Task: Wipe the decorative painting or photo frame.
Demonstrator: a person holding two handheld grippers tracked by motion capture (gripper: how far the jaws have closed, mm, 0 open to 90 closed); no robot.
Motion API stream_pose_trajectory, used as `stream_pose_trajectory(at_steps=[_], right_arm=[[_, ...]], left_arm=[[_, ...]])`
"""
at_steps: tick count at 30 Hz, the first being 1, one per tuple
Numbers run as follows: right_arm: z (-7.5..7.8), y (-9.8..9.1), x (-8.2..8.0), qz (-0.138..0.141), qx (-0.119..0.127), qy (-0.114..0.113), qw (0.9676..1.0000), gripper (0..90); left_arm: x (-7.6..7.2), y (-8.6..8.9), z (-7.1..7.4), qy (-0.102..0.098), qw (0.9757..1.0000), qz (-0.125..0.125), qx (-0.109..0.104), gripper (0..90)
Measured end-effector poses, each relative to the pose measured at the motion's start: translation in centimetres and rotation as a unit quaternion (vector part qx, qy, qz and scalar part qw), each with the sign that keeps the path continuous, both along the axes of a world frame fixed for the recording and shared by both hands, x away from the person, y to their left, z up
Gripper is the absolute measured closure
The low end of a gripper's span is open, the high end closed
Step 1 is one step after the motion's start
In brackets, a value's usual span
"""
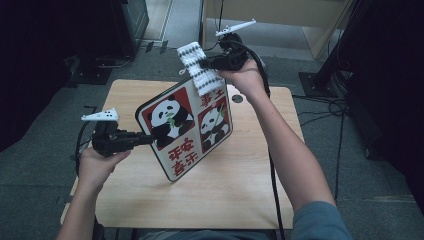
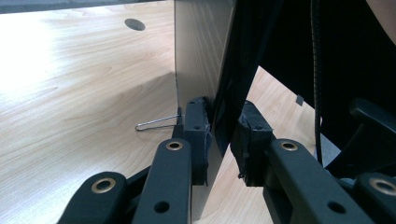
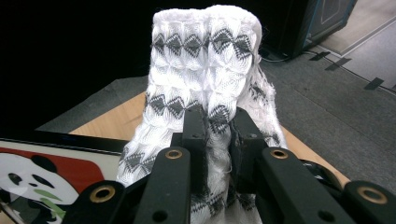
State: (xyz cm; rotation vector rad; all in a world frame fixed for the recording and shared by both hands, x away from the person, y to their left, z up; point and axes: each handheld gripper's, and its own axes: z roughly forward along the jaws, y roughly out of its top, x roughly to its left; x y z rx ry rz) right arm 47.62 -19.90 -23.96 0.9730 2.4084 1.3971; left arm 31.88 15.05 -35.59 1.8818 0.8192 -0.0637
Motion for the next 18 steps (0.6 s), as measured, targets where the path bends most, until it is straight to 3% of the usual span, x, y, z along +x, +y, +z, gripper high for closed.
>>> stream_pose_trajectory(at_steps=[18], right_arm=[[0.4,-1.7,1.2,-0.031,-0.020,0.001,0.9993,80.7]], left_arm=[[0.1,0.1,0.0,0.002,1.0000,-0.001,0.000,77.4]])
